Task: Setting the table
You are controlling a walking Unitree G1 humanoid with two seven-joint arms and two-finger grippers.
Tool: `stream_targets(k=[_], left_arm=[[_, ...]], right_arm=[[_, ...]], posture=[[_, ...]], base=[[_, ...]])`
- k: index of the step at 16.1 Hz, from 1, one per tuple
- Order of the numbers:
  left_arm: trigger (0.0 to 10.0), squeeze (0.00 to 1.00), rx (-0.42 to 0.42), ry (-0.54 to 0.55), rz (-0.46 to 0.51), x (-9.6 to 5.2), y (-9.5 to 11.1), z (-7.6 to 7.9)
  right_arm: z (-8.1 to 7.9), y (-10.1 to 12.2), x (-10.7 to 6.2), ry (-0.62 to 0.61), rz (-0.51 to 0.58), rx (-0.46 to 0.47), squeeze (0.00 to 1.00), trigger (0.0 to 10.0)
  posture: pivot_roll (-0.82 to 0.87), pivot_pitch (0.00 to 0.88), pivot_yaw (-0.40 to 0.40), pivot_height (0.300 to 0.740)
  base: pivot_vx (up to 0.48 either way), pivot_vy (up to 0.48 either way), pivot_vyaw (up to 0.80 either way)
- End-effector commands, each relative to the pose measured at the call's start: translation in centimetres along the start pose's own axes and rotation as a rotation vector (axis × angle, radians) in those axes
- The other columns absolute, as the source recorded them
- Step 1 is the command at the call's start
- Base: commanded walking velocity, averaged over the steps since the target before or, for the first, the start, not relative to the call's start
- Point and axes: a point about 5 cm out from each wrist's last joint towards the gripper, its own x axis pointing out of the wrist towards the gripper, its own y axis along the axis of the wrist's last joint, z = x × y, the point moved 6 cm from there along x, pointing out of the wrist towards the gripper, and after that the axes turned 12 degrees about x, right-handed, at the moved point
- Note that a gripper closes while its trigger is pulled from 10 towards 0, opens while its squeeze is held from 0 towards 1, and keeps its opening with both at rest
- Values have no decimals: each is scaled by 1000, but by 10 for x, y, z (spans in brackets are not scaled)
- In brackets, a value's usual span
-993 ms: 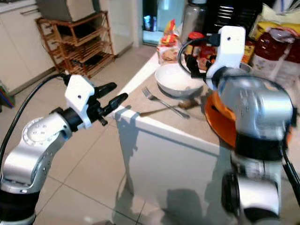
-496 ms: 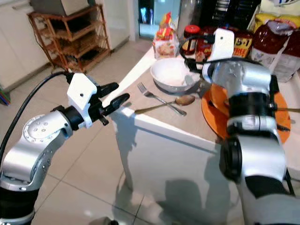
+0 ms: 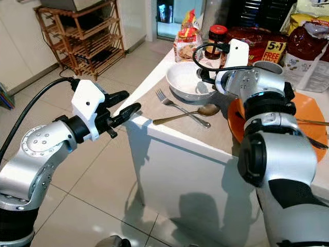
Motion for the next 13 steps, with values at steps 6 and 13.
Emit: stream_targets(k=[6, 13], left_arm=[[10000, 0, -8, -54, 17, -1, 7, 9], [10000, 0, -6, -50, 18, 0, 8, 5]], right_arm=[[15, -2, -1, -39, -25, 37, 0, 0], [8, 3, -2, -6, -13, 77, 0, 0]], posture=[[11, 0, -1, 740], [15, 0, -1, 740]], base=[[0, 0, 0], [0, 0, 0]])
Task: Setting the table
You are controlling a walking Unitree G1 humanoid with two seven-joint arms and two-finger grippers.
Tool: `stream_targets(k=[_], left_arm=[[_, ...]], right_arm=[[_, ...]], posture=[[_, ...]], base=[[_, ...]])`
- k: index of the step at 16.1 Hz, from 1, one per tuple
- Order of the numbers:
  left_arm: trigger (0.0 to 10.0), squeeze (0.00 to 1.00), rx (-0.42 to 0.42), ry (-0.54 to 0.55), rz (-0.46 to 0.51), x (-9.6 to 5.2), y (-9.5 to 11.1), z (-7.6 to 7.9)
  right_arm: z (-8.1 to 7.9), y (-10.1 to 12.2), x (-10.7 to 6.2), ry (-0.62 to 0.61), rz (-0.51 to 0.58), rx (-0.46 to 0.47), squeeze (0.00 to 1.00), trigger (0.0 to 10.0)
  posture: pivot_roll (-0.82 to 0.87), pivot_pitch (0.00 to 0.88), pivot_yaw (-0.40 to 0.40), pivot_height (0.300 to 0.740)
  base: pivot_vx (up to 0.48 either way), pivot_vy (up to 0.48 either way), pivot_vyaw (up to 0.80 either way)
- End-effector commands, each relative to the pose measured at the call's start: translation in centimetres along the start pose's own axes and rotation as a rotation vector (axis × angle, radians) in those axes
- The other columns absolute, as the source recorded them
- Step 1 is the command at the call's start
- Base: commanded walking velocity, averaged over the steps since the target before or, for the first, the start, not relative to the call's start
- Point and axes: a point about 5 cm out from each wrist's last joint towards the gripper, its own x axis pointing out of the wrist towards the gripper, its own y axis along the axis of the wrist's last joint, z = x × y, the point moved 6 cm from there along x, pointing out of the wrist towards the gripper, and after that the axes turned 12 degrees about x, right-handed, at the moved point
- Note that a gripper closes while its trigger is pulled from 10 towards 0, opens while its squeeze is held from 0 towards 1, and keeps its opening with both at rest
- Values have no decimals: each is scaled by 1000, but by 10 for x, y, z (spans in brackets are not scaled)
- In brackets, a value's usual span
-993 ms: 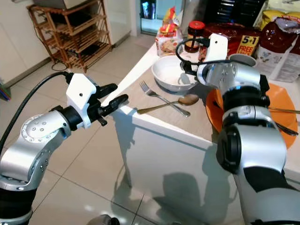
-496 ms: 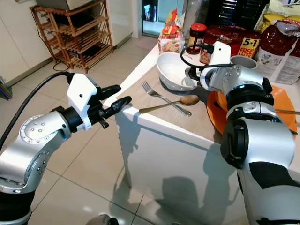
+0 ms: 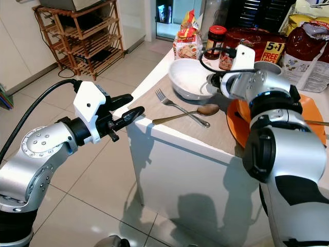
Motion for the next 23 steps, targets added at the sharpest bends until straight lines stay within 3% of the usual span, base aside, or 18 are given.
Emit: stream_targets(k=[1, 11, 15, 18, 19, 20, 21, 22, 23], left_arm=[[10000, 0, 18, -5, 11, 1, 6, -2], [10000, 0, 17, -1, 24, 3, 9, -3], [10000, 0, 19, 24, 40, 3, 13, -7], [10000, 0, 13, 39, 50, 5, 15, -9], [10000, 0, 13, 40, 52, 5, 15, -8], [10000, 0, 11, 38, 52, 6, 15, -8], [10000, 0, 10, 32, 51, 6, 15, -7], [10000, 0, 12, 23, 51, 8, 15, -6], [10000, 0, 13, 22, 52, 9, 15, -6]], right_arm=[[-6, 2, -1, 29, 1, 27, 0, 0], [-9, 4, -4, 81, -15, 125, 0, 0], [-27, 49, -27, 247, 73, 302, 0, 0], [-34, 61, -39, 341, 70, 366, 0, 0], [-35, 63, -42, 370, 77, 370, 0, 0], [-33, 66, -43, 375, 106, 310, 0, 0], [-28, 65, -41, 333, 130, 194, 0, 10000], [-31, 61, -39, 322, 133, 142, 106, 10000], [-32, 61, -38, 327, 131, 146, 106, 10000]], posture=[[15, 0, 0, 740], [13, 0, 5, 740], [14, 0, 1, 740], [4, 0, 4, 740], [3, 0, 6, 740], [1, 0, 10, 740], [-4, 0, 16, 740], [-13, 0, 23, 740], [-13, 0, 23, 740]], base=[[0, 0, 0], [0, 0, 0], [0, 0, 0], [0, 0, 0], [0, 0, 0], [0, 0, 0], [0, 0, 0], [0, 0, 0], [0, 0, 0]])
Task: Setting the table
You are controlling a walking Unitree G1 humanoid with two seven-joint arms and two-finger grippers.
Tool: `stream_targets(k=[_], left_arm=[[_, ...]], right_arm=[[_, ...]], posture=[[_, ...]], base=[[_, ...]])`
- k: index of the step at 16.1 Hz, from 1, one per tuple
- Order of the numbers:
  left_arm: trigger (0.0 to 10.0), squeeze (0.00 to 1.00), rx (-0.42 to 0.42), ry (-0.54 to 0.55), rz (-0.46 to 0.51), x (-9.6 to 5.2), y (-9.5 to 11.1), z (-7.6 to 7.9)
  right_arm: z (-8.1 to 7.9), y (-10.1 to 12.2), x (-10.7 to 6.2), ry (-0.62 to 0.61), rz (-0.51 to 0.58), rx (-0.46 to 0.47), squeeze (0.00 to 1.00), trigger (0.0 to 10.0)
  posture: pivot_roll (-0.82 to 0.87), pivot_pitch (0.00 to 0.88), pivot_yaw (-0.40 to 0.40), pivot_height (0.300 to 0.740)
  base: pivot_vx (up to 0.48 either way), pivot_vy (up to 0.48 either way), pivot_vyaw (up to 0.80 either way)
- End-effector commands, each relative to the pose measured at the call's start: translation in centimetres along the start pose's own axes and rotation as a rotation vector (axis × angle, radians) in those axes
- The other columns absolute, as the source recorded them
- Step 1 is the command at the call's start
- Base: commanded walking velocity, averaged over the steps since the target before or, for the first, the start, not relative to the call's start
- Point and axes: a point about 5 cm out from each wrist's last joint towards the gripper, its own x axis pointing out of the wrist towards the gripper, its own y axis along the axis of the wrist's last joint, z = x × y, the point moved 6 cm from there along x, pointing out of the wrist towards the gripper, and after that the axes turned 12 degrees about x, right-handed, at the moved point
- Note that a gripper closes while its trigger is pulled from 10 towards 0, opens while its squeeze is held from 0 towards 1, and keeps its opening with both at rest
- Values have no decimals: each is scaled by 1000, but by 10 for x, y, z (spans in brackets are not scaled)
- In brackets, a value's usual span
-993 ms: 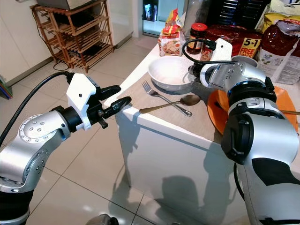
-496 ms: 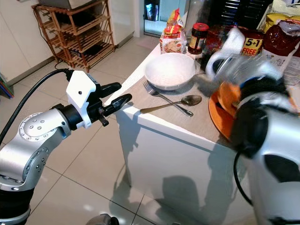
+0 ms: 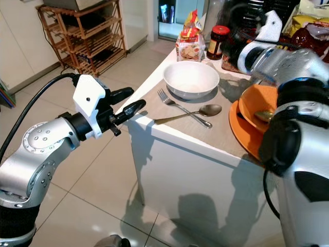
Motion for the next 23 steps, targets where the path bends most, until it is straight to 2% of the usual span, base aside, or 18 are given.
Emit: stream_targets(k=[1, 3, 5, 10, 15, 18, 20, 23], left_arm=[[10000, 0, 19, -7, 17, 5, 6, 0], [10000, 0, 17, -12, 24, 7, 8, 2], [10000, 0, 17, -10, 23, 6, 8, 3], [10000, 0, 19, -1, 20, 3, 9, 2], [10000, 0, 18, -2, 28, 4, 11, 1], [10000, 0, 19, 2, 28, 5, 11, -1], [10000, 0, 21, 3, 30, 5, 12, -2], [10000, 0, 26, -3, 26, 4, 12, -3]], right_arm=[[1, 2, 3, -43, 28, -97, 1000, 10000], [2, -3, 8, -76, 28, -169, 1000, 10000], [6, -9, 14, -142, 30, -318, 1000, 10000], [12, -10, 17, -169, 59, -292, 1000, 10000], [23, -5, 12, -233, 53, -323, 1000, 10000], [28, -7, 9, -226, 21, -277, 1000, 10000], [39, -9, 6, -253, 11, -276, 1000, 10000], [37, -18, 8, -219, -27, -227, 1000, 10000]], posture=[[-12, 0, 21, 740], [-12, 0, 21, 740], [-2, 0, 7, 740], [17, 0, -6, 740], [7, 0, -7, 740], [6, 4, -5, 740], [9, 14, 3, 740], [5, 20, 12, 740]], base=[[0, 0, 0], [0, 0, 0], [0, 0, 0], [0, 0, 0], [0, 0, 0], [0, 0, 0], [0, 0, 0], [0, 0, 0]])
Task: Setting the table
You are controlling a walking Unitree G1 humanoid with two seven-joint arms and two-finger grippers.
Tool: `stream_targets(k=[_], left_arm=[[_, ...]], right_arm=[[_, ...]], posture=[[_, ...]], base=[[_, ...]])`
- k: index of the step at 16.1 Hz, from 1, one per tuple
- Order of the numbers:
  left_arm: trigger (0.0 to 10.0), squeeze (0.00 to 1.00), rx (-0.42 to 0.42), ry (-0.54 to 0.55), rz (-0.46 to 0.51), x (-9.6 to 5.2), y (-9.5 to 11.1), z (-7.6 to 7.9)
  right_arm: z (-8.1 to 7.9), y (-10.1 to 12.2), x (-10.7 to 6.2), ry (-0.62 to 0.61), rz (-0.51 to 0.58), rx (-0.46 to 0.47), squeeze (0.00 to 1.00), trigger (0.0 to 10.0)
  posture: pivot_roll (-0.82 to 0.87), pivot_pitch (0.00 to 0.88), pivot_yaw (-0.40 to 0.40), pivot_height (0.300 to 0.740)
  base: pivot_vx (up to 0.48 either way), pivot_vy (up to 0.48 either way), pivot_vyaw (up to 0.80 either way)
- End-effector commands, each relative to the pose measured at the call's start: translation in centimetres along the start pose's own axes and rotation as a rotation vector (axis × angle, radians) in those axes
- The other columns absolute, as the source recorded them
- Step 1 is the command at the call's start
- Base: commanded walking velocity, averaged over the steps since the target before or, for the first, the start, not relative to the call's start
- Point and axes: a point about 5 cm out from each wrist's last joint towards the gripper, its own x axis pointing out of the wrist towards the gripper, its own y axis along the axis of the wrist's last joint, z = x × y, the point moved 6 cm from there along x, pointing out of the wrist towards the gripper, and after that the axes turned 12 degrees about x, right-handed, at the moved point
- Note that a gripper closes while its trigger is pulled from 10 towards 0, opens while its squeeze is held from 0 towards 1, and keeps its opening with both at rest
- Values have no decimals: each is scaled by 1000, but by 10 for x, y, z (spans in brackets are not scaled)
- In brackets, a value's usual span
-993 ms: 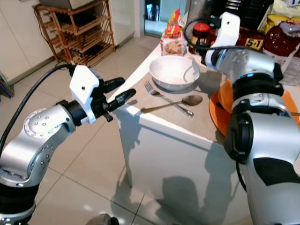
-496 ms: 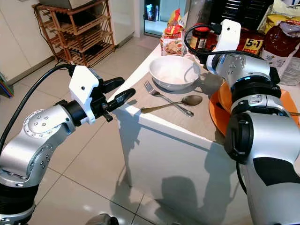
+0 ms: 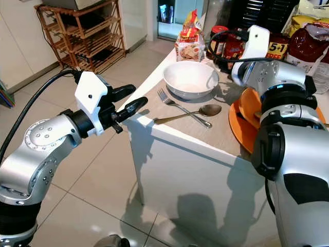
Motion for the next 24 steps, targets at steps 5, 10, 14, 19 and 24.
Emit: stream_targets(k=[5, 10, 14, 19, 24], left_arm=[[10000, 0, 12, -13, 16, 4, 7, 0], [10000, 0, 11, -24, 12, 4, 6, 3], [10000, 0, 11, -22, 12, 4, 6, 3], [10000, 0, 15, -23, 13, 4, 7, 3], [10000, 0, 11, -38, 14, 5, 7, 6]], right_arm=[[-9, -21, 3, 86, -91, 210, 0, 10000], [-4, -55, 8, 29, -210, 186, 0, 10000], [-3, -62, 11, 26, -208, 214, 0, 5255], [-2, -58, 11, 25, -178, 230, 0, 0], [-4, -56, 11, 33, -167, 241, 0, 0]], posture=[[7, 24, 10, 740], [10, 21, 6, 740], [13, 24, 3, 740], [13, 22, 7, 740], [11, 24, 9, 740]], base=[[0, 0, 0], [0, 0, 0], [0, 0, 0], [0, 0, 0], [0, 0, 0]])
